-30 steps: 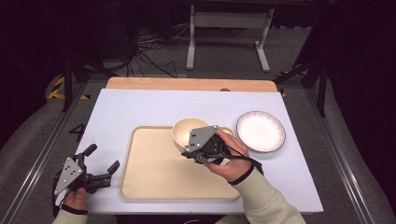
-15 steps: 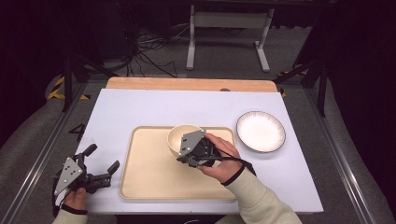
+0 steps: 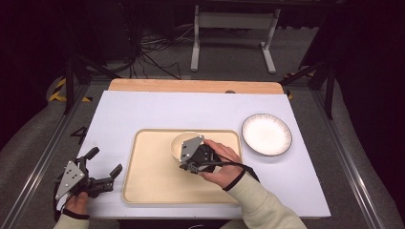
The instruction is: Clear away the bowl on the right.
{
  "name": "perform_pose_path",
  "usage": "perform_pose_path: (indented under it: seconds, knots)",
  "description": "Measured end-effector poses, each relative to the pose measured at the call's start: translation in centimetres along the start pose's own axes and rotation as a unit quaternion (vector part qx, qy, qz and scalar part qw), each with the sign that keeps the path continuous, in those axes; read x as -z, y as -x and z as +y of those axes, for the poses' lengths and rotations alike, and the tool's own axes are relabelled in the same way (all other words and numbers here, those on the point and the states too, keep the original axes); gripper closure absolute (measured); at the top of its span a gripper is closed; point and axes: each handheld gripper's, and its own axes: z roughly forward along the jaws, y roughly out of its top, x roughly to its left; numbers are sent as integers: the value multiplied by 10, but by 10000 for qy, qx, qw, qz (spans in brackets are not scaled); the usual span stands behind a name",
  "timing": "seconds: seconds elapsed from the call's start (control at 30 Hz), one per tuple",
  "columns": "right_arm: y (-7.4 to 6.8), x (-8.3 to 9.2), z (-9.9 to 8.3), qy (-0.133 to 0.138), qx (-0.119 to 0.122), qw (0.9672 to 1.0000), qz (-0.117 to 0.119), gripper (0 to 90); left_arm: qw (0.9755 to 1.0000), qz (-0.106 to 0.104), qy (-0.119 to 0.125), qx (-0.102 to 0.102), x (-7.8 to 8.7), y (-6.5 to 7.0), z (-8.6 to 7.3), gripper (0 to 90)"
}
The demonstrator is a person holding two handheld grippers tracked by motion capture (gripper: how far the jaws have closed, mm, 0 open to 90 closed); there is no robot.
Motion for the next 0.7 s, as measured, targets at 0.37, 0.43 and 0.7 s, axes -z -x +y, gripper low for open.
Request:
perform_pose_path:
  seconds: [0.37, 0.43, 0.7]
  knots:
    - [0, -11, -3, -129, -19, 9999, 64, 810, 10000, -1, 1, 2, 0, 0, 0, 2]
    - [0, -12, -4, -155, -27, 9998, 74, 809, 10000, 0, 1, 1, 0, 0, 0, 2]
    - [0, -16, -5, -189, -44, 9997, 117, 808, 10000, -1, 3, -1, 0, 0, 0, 2]
